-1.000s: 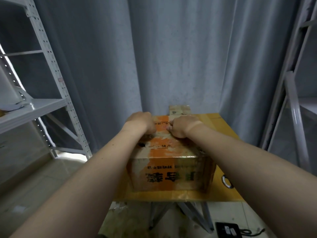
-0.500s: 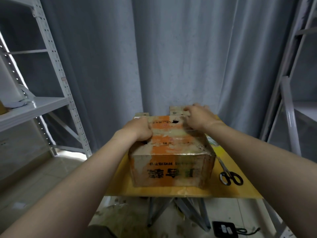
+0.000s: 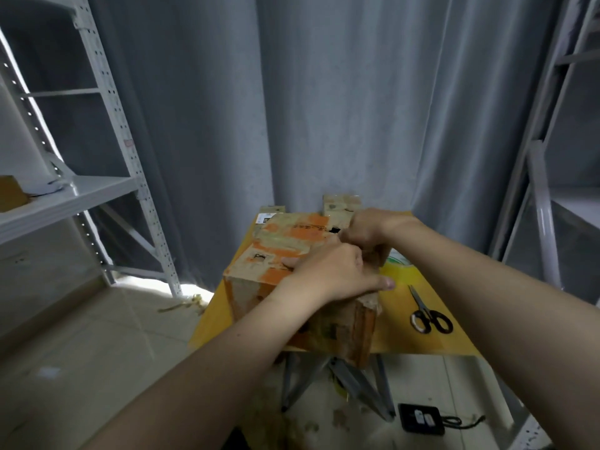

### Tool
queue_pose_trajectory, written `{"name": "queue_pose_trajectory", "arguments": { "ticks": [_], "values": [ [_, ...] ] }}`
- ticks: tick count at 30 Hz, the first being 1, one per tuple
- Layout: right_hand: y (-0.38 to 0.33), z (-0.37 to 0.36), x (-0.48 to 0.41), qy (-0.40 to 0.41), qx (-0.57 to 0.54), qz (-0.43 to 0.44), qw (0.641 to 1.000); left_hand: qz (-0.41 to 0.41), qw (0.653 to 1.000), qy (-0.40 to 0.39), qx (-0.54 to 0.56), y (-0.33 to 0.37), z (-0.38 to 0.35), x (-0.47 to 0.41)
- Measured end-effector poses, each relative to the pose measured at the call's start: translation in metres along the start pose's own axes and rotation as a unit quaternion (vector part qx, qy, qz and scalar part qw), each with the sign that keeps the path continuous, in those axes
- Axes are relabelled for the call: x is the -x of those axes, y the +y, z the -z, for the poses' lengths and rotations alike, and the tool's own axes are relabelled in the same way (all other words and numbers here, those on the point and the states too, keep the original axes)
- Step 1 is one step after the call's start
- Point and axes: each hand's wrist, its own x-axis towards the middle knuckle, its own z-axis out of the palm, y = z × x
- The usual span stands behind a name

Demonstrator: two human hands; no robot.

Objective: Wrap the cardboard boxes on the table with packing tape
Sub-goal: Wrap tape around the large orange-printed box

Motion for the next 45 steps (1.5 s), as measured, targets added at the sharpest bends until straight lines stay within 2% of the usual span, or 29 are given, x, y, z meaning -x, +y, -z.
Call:
{"name": "queue_pose_trajectory", "arguments": {
  "ticks": [2,5,9,12,14,16,19,21,24,27,31,34,37,42,45],
  "values": [
    [-0.007,0.004,0.006,0.049,0.043,-0.019,0.998,0.017,0.998,-0.046,-0.043,0.0,0.001,0.009],
    [-0.003,-0.005,0.003,0.111,0.097,-0.028,0.989,-0.007,0.992,-0.118,-0.054,-0.009,0.015,0.024],
    [0.004,-0.018,0.003,0.034,-0.002,0.022,0.999,-0.056,0.983,-0.161,-0.064,-0.042,0.045,0.041],
    [0.003,-0.022,0.012,-0.007,-0.056,-0.047,0.997,-0.06,0.982,-0.163,-0.068,-0.071,0.064,0.05],
    [0.003,-0.025,0.017,-0.018,-0.092,-0.107,0.99,-0.05,0.985,-0.15,-0.069,-0.087,0.07,0.051],
    [0.001,-0.03,0.02,-0.015,-0.136,-0.13,0.982,-0.037,0.99,-0.129,-0.051,-0.097,0.069,0.049],
    [0.005,-0.041,0.023,0.029,-0.205,-0.103,0.973,-0.018,0.996,-0.083,-0.007,-0.104,0.057,0.044],
    [0.014,-0.045,0.025,0.058,-0.214,-0.082,0.972,-0.001,0.998,-0.058,-0.009,-0.102,0.05,0.039],
    [0.04,-0.05,0.024,0.119,-0.18,-0.07,0.974,0.022,0.997,-0.042,-0.055,-0.092,0.043,0.03],
    [0.077,-0.056,0.021,0.159,-0.125,-0.084,0.976,-0.007,0.999,-0.019,-0.037,-0.072,0.034,0.02],
    [0.108,-0.073,0.012,0.104,-0.075,-0.104,0.986,-0.011,1.0,0.011,0.014,-0.045,0.021,-0.001],
    [0.121,-0.09,-0.006,0.07,-0.059,-0.118,0.989,0.013,0.994,0.091,-0.056,-0.036,0.016,-0.014],
    [0.13,-0.101,-0.023,0.069,-0.029,-0.119,0.99,0.022,0.982,0.133,-0.131,-0.036,0.011,-0.023],
    [0.134,-0.114,-0.04,0.096,0.052,-0.131,0.985,0.045,0.984,0.133,-0.11,-0.039,0.007,-0.029],
    [0.139,-0.123,-0.05,0.118,0.021,-0.128,0.984,0.049,0.986,0.132,-0.094,-0.042,0.005,-0.027]
  ]
}}
